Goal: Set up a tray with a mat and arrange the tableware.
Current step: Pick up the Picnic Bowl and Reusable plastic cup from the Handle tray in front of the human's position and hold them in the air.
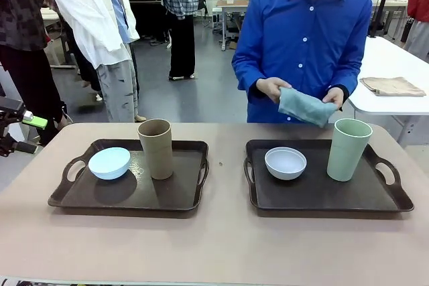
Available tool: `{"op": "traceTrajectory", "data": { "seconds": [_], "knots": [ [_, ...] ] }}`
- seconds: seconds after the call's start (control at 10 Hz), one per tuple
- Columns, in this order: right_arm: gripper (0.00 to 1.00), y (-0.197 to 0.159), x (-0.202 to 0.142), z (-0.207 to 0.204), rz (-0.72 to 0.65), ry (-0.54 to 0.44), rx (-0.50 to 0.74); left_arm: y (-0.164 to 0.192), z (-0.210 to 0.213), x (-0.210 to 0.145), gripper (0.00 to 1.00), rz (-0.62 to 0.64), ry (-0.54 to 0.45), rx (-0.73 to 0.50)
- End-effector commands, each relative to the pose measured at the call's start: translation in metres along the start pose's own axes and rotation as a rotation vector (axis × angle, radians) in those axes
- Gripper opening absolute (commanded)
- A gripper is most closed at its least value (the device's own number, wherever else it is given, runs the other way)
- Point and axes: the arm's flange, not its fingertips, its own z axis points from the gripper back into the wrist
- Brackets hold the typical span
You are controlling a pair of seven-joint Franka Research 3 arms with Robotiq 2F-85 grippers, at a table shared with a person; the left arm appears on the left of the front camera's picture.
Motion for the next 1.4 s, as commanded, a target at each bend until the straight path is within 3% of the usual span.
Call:
{"op": "traceTrajectory", "data": {
  "seconds": [0.0,0.3,0.6,0.8,0.9,1.1,1.3],
  "knots": [
    [1.0,-0.001,0.002,-0.001,0.001,-0.01,0.025,-0.001,0.001,0.0,1.0,0.014,-0.005,-0.014],
    [1.0,0.0,0.0,0.0,0.0,0.0,0.0,0.0,0.0,0.0,1.0,0.0,0.0,0.0],
    [1.0,0.03,0.032,0.008,0.32,0.022,0.024,-0.094,0.002,-0.006,1.0,-0.2,0.011,0.137],
    [1.0,0.038,0.067,0.0,0.433,0.037,0.042,-0.158,-0.019,-0.005,1.0,-0.294,0.035,0.245],
    [1.0,0.04,0.081,-0.004,0.502,0.069,0.024,-0.19,-0.033,-0.006,1.0,-0.339,0.043,0.286],
    [1.0,0.045,0.098,-0.01,0.667,0.228,0.057,-0.246,-0.065,-0.012,1.0,-0.422,0.068,0.368],
    [1.0,0.046,0.113,-0.019,0.746,0.308,0.103,-0.291,-0.108,-0.024,1.0,-0.474,0.152,0.411]
  ]
}}
